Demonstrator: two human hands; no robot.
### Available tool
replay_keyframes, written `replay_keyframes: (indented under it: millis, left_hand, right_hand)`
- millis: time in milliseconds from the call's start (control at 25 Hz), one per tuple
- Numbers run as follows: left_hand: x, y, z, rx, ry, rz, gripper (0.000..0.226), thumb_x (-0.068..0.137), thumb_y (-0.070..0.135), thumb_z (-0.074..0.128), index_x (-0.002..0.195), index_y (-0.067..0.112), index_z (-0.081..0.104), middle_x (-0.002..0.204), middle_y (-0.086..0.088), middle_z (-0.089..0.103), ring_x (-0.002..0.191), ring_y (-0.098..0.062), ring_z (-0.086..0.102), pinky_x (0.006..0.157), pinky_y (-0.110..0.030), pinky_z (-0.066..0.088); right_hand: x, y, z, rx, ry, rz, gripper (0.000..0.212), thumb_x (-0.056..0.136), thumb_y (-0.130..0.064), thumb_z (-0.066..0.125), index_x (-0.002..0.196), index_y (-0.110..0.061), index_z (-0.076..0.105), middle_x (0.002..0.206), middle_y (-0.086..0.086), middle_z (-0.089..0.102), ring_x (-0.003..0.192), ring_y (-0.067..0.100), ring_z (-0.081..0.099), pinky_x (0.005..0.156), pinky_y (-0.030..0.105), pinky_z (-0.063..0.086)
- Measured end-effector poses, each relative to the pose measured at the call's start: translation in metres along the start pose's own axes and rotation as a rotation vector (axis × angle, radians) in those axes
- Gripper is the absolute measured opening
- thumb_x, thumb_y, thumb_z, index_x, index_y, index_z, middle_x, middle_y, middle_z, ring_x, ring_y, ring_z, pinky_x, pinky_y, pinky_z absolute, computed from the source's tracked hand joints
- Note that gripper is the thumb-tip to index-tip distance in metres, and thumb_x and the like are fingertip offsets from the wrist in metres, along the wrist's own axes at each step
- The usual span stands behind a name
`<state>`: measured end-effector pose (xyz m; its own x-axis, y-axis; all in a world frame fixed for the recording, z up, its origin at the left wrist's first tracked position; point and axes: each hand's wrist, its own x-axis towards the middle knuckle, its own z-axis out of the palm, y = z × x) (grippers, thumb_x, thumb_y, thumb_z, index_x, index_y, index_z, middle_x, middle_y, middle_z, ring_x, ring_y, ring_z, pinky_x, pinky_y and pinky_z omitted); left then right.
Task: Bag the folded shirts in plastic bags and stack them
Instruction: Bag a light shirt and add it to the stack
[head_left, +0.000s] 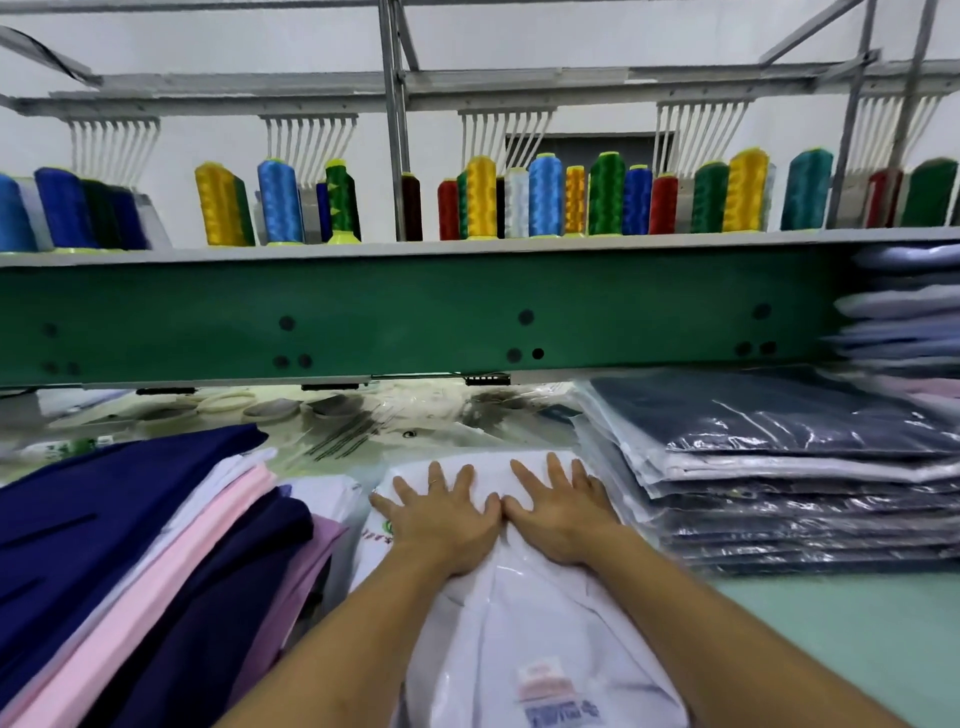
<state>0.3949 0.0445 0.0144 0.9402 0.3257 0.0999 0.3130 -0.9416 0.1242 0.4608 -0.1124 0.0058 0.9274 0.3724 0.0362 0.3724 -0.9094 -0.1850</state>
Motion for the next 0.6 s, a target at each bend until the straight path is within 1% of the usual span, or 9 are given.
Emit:
replay_keyframes:
  millis: [80, 160, 200, 280, 360, 440, 480, 520, 600]
  left_hand:
    - [0.0, -0.001, -0.002, 0.017, -0.01, -0.042, 0.082, 0.086, 0.081, 0.01, 0.157, 0.04, 0.006, 0.168, -0.005, 0.004, 0.147, -0.052, 0.004, 0.11, -0.073, -0.001]
    - [-0.005, -0.003, -0.003, 0.022, -0.023, -0.088, 0.091, 0.082, 0.086, 0.008, 0.158, 0.037, 0.003, 0.167, -0.008, 0.002, 0.148, -0.051, 0.002, 0.113, -0.069, -0.001]
    - [-0.01, -0.004, -0.003, 0.03, -0.034, -0.112, 0.094, 0.081, 0.087, 0.007, 0.159, 0.034, 0.001, 0.167, -0.01, 0.001, 0.148, -0.05, 0.0, 0.115, -0.066, -0.002]
    - [-0.021, -0.006, -0.006, 0.064, -0.056, -0.165, 0.096, 0.083, 0.086, 0.005, 0.159, 0.028, -0.003, 0.166, -0.015, -0.002, 0.149, -0.048, -0.003, 0.117, -0.063, 0.0]
    - [-0.031, -0.006, -0.012, 0.085, -0.079, -0.2, 0.093, 0.089, 0.08, 0.006, 0.159, 0.021, -0.005, 0.165, -0.02, -0.006, 0.149, -0.049, -0.003, 0.118, -0.06, 0.003]
    - [-0.044, -0.007, -0.023, 0.083, -0.071, -0.192, 0.085, 0.096, 0.069, 0.013, 0.16, 0.016, -0.004, 0.165, -0.022, -0.006, 0.149, -0.05, -0.001, 0.12, -0.058, 0.005]
    - [-0.051, -0.007, -0.028, 0.082, -0.064, -0.177, 0.081, 0.099, 0.065, 0.016, 0.16, 0.014, -0.003, 0.165, -0.022, -0.004, 0.149, -0.05, 0.0, 0.12, -0.057, 0.005]
    - [-0.06, -0.007, -0.033, 0.081, -0.057, -0.16, 0.079, 0.1, 0.061, 0.019, 0.159, 0.014, -0.002, 0.165, -0.022, -0.002, 0.148, -0.051, 0.001, 0.12, -0.057, 0.007]
    - [-0.08, -0.003, -0.04, 0.058, -0.053, -0.114, 0.074, 0.102, 0.056, 0.024, 0.159, 0.014, 0.003, 0.165, -0.02, 0.004, 0.147, -0.05, 0.009, 0.119, -0.058, 0.012]
  right_hand:
    - [-0.001, 0.0, -0.002, 0.011, -0.005, 0.034, 0.081, 0.087, -0.078, 0.015, 0.159, -0.043, 0.001, 0.169, 0.008, -0.007, 0.155, 0.034, -0.007, 0.124, 0.05, -0.001]
    - [-0.006, -0.002, -0.007, -0.01, 0.013, 0.08, 0.081, 0.092, -0.072, 0.016, 0.161, -0.032, 0.005, 0.169, 0.012, 0.002, 0.155, 0.032, 0.004, 0.123, 0.048, 0.01]
    - [-0.009, -0.002, -0.01, -0.021, 0.018, 0.109, 0.078, 0.097, -0.065, 0.017, 0.162, -0.024, 0.007, 0.168, 0.014, 0.007, 0.154, 0.032, 0.011, 0.122, 0.048, 0.015]
    - [-0.018, -0.006, -0.019, -0.087, 0.011, 0.17, 0.067, 0.104, -0.044, 0.021, 0.16, -0.008, 0.013, 0.164, 0.019, 0.017, 0.15, 0.035, 0.022, 0.119, 0.049, 0.026]
    - [-0.03, -0.01, -0.031, -0.234, 0.007, 0.212, 0.054, 0.103, -0.02, 0.033, 0.152, 0.002, 0.031, 0.154, 0.023, 0.034, 0.14, 0.04, 0.036, 0.11, 0.05, 0.042]
    - [-0.045, -0.017, -0.044, -0.349, 0.026, 0.188, 0.046, 0.098, -0.009, 0.046, 0.142, 0.001, 0.048, 0.142, 0.02, 0.049, 0.13, 0.037, 0.05, 0.1, 0.047, 0.053]
    - [-0.053, -0.019, -0.048, -0.358, 0.044, 0.168, 0.044, 0.097, -0.008, 0.05, 0.14, 0.0, 0.05, 0.139, 0.018, 0.052, 0.127, 0.035, 0.054, 0.098, 0.044, 0.054]
    - [-0.061, -0.021, -0.052, -0.346, 0.073, 0.141, 0.044, 0.097, -0.009, 0.049, 0.14, 0.001, 0.048, 0.139, 0.016, 0.053, 0.126, 0.033, 0.055, 0.099, 0.042, 0.053]
    - [-0.08, -0.028, -0.056, -0.265, 0.137, 0.069, 0.048, 0.098, -0.009, 0.043, 0.145, -0.001, 0.039, 0.144, 0.014, 0.049, 0.131, 0.03, 0.05, 0.101, 0.04, 0.049]
